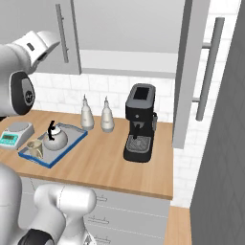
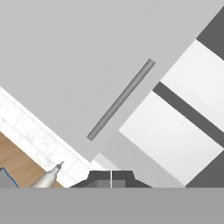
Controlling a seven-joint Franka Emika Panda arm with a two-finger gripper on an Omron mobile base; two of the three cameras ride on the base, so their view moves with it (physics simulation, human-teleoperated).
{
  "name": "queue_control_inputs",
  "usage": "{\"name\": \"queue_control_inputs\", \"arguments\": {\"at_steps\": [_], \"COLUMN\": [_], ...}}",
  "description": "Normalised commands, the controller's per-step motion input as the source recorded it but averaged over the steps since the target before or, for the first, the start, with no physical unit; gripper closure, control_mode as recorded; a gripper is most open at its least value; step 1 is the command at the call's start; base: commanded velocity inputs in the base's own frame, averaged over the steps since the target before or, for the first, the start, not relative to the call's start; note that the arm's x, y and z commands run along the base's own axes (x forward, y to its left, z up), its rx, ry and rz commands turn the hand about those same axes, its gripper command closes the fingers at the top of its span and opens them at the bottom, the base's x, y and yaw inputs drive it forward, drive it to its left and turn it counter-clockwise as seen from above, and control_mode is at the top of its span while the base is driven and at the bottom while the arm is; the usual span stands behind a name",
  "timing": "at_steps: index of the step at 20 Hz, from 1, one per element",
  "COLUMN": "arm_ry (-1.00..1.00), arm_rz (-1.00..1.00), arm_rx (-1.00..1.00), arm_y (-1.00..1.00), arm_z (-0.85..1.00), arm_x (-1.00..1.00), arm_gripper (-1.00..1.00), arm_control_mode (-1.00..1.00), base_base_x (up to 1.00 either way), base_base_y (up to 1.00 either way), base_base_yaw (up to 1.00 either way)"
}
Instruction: Pick the kettle from the counter and place it on the tray. Then pick the mug from the cabinet and place it on the tray. Then close the cabinet doors.
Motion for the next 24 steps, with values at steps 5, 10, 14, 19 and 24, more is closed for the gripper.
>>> {"name": "queue_control_inputs", "arguments": {"at_steps": [5,10,14,19,24], "arm_ry": [0.04,0.01,0.00,0.00,0.00], "arm_rz": [-0.06,-0.02,-0.07,-0.06,0.00], "arm_rx": [0.04,0.00,0.05,0.04,0.22], "arm_y": [-0.30,-0.13,-0.34,-0.27,-0.48], "arm_z": [-0.05,-0.01,0.00,0.00,0.00], "arm_x": [0.00,-0.04,-0.39,-0.53,-0.59], "arm_gripper": [1.00,1.00,1.00,1.00,1.00], "arm_control_mode": [-1.00,-1.00,-1.00,-1.00,-1.00], "base_base_x": [0.00,0.00,0.00,0.00,0.00], "base_base_y": [0.00,0.00,0.00,0.00,0.00], "base_base_yaw": [0.00,0.00,0.00,0.00,0.00]}}
